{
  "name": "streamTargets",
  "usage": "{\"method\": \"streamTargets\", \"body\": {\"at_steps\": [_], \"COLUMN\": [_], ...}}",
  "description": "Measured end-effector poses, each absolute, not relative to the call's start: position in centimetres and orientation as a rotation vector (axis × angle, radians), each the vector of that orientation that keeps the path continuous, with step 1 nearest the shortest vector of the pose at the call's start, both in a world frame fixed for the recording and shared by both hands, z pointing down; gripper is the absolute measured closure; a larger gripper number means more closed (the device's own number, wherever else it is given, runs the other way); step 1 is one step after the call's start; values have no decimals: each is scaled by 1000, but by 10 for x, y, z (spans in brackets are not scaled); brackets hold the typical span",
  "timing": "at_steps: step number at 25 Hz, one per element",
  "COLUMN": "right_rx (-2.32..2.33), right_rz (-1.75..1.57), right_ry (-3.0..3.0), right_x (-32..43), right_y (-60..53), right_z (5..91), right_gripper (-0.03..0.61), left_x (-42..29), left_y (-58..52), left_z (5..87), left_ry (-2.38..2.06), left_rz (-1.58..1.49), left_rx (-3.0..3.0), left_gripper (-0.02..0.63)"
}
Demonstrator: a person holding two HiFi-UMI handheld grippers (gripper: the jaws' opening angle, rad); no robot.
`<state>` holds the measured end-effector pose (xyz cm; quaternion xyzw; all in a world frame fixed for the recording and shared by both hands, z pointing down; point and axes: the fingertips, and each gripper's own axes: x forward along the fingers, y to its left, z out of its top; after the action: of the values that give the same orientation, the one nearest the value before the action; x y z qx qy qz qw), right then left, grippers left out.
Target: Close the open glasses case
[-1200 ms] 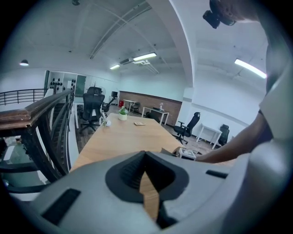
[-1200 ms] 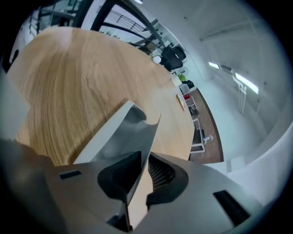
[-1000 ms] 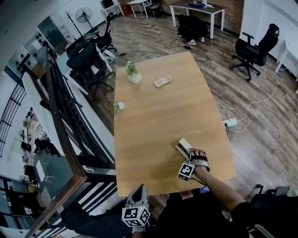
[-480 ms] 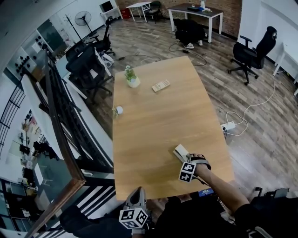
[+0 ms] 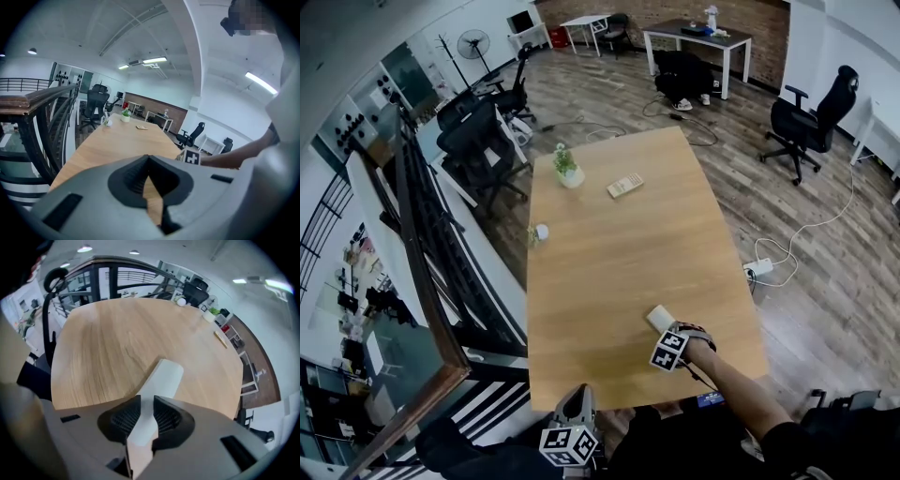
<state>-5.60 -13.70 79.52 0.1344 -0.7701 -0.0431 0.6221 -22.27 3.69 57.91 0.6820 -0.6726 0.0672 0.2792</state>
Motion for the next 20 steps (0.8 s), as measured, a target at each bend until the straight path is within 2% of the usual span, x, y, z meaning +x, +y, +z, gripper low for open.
{"method": "streamTargets", "body": {"at_steps": [1, 3, 11, 15, 20], "right_rx": [330, 338, 391, 491, 629], "right_rz": [-51, 0, -152, -36, 23], "right_ry": [-1776, -1784, -1752, -1900, -2228], "right_x": [-55, -55, -56, -52, -37], "right_y": [-144, -150, -145, -145, -148], "right_z": [793, 791, 793, 784, 714], "right_gripper": [490, 535, 540, 541, 552], "left_x": [-221, -220, -215, -211, -206], "left_y": [37, 37, 38, 33, 28], "left_z": [579, 580, 579, 572, 567], "left_ry": [-1802, -1801, -1795, -1795, -1790], "left_rz": [180, 179, 170, 167, 174], "left_rx": [1833, 1836, 1852, 1887, 1937], "left_gripper": [614, 614, 614, 614, 615]}}
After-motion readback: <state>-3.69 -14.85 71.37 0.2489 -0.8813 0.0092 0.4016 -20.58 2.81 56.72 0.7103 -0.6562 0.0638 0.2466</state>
